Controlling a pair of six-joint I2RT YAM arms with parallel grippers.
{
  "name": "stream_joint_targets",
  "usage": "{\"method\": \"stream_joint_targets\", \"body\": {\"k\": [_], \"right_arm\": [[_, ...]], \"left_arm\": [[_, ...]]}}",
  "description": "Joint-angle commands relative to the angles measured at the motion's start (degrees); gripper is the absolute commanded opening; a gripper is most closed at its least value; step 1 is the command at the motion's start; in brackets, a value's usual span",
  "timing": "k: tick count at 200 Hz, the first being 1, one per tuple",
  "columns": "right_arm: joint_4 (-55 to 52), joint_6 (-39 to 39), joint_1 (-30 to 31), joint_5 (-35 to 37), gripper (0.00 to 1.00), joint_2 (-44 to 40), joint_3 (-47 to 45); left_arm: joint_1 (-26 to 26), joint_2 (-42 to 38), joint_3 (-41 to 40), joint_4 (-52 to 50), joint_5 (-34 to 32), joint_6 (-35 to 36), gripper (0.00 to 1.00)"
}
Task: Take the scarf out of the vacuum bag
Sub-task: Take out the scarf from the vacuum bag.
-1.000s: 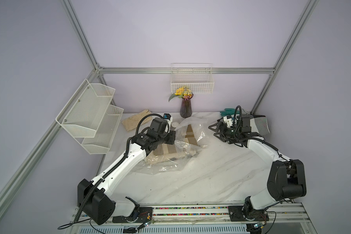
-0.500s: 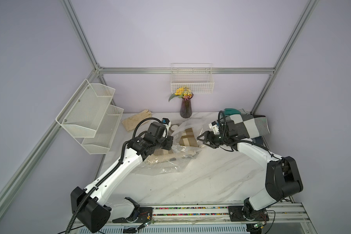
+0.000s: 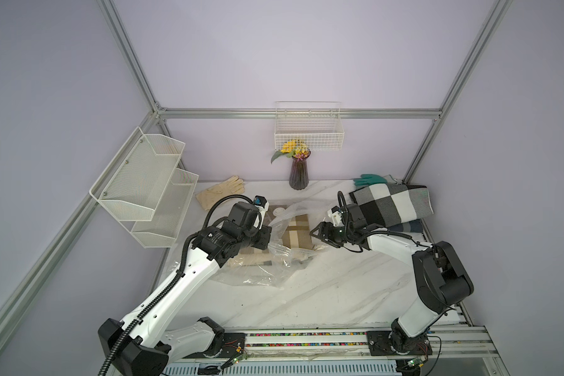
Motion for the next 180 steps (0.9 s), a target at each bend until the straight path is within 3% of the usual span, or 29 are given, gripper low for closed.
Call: {"method": "stream_joint_targets", "body": {"k": [1, 119, 180], "right_arm": [[4.02, 1.21, 0.27, -0.27, 0.74, 1.80, 1.00], [9.45, 3.94, 2.16, -6.69, 0.69, 6.58, 1.70], [10.28, 5.60, 3.56, -6.56, 0.64, 3.50, 0.18]], "left_arm": [[-0.55, 1.21, 2.81, 1.12, 2.37, 1.04, 0.00], [-6.62, 6.42, 3.15, 8.81, 3.90, -2.49, 0.00], [-8.15, 4.35, -2.34, 10.23, 3.73, -3.58, 0.00]]}}
